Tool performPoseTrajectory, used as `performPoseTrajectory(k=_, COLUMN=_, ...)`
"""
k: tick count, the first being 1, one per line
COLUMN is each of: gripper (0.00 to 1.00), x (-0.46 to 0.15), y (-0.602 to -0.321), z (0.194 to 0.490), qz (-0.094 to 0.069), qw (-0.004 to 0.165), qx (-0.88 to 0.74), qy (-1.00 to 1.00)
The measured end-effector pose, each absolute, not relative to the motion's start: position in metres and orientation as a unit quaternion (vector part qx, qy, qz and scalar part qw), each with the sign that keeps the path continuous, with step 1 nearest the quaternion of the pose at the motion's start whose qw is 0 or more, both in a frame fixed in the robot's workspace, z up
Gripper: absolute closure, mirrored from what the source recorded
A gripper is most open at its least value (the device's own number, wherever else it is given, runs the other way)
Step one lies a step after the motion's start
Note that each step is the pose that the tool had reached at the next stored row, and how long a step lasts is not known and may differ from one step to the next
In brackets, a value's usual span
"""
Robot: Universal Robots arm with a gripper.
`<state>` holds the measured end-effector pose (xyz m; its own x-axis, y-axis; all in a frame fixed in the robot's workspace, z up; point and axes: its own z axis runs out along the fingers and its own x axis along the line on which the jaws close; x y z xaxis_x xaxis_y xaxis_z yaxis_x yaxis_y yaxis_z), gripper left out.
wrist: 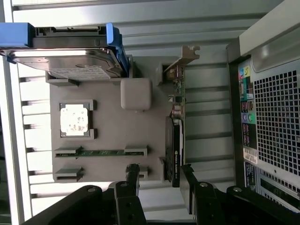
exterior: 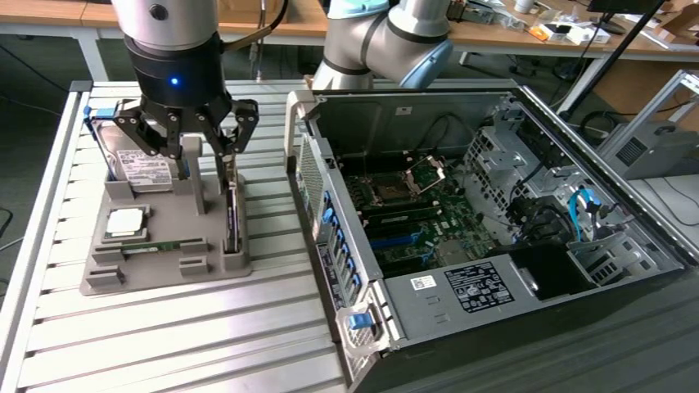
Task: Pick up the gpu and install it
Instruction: 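Pick up the gpu and move the gpu toward the slot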
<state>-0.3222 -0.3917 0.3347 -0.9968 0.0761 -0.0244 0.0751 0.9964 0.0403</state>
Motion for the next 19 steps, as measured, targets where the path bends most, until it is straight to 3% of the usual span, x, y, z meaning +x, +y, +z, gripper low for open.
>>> performPoseTrajectory(k=19, gripper=0.52, x=-0.308, y=-0.389, z=0.330, qz=0.018, qw=0.013, qx=0.038, qy=0.999)
